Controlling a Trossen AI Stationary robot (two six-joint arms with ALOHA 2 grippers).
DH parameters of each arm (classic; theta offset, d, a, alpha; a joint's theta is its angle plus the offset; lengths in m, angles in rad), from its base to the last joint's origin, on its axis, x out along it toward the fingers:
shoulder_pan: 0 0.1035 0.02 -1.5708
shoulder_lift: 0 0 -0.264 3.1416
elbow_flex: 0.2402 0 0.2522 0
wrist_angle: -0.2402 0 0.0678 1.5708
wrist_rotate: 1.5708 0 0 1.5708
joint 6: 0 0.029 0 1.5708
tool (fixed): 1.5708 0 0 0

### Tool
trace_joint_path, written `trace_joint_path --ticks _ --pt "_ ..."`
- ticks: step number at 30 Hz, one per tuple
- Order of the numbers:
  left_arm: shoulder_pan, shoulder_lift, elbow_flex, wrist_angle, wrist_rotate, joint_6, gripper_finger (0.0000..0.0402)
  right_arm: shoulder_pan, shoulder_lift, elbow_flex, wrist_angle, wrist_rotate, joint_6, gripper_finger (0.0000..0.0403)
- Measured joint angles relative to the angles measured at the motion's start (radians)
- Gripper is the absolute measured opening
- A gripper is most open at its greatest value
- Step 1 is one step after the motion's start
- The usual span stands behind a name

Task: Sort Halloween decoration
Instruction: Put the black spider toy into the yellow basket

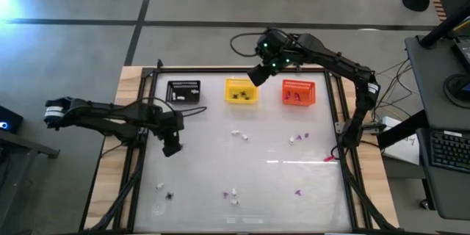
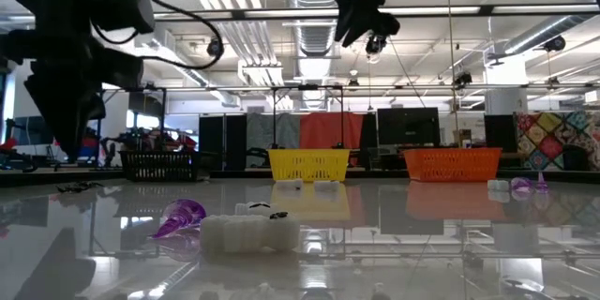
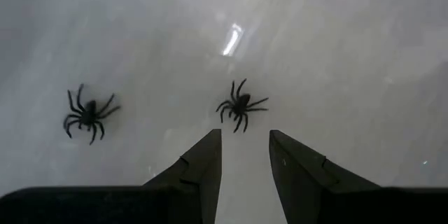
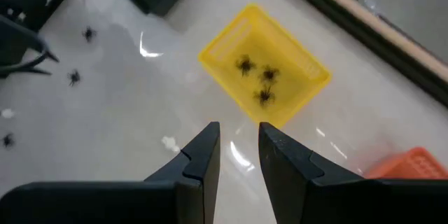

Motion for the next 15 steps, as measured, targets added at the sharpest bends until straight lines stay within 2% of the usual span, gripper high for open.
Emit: trace_joint_path --ticks 8,15 --pt "0.0 0.123 0.0 0.032 -0.02 -0.005 0.0103 0.071 0.0 0.0 -0.021 0.0 0.013 0.0085" --pt "-0.004 0.176 0.0 0.087 -0.02 0.015 0.0103 0.111 0.0 0.0 -0.021 0.0 0.028 0.0089"
